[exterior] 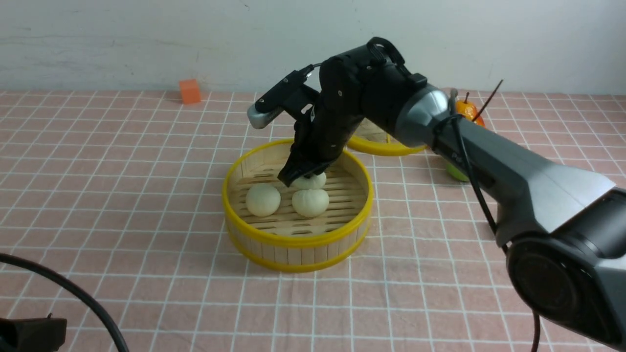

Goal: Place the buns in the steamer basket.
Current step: Use the right arm to put the steamed stuffed bun into the steamer

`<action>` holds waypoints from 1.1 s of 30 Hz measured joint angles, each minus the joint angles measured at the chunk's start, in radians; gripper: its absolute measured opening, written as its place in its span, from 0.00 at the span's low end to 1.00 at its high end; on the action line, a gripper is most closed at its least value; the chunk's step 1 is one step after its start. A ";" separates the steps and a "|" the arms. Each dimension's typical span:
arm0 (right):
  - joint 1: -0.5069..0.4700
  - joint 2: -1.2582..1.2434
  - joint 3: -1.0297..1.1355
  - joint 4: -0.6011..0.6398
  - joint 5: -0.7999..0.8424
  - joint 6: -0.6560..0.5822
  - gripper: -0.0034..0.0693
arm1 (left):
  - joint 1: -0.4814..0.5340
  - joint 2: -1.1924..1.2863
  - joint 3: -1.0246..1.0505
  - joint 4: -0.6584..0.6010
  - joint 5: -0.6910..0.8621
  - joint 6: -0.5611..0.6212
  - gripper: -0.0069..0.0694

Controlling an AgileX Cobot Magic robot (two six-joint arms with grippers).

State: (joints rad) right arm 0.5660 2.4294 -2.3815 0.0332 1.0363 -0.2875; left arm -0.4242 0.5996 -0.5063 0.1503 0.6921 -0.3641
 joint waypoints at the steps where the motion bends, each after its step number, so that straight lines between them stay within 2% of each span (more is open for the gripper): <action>1: -0.004 -0.004 0.000 0.000 0.004 0.000 0.07 | 0.000 0.000 0.000 0.000 0.001 0.000 0.10; 12: -0.079 -0.027 0.000 0.031 0.023 0.001 0.07 | 0.000 0.000 0.000 0.000 0.003 0.000 0.10; 25: -0.083 0.016 0.002 0.059 -0.043 0.018 0.08 | 0.000 0.000 0.000 0.000 0.003 0.000 0.10; 27: -0.083 0.025 0.002 0.060 -0.043 0.032 0.11 | 0.000 0.000 0.000 0.000 0.003 0.000 0.10; 29: -0.084 0.038 0.002 0.062 -0.039 0.070 0.19 | 0.000 0.000 0.000 0.000 0.003 0.000 0.10; 30: -0.084 0.038 0.002 0.062 -0.039 0.073 0.20 | 0.000 0.000 0.000 0.000 0.003 0.000 0.10; 33: -0.084 0.023 0.003 0.062 -0.038 0.117 0.43 | 0.000 -0.002 0.000 0.001 0.003 0.000 0.10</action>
State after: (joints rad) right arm 0.4824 2.4523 -2.3784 0.0954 0.9983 -0.1705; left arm -0.4242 0.5977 -0.5063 0.1512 0.6953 -0.3643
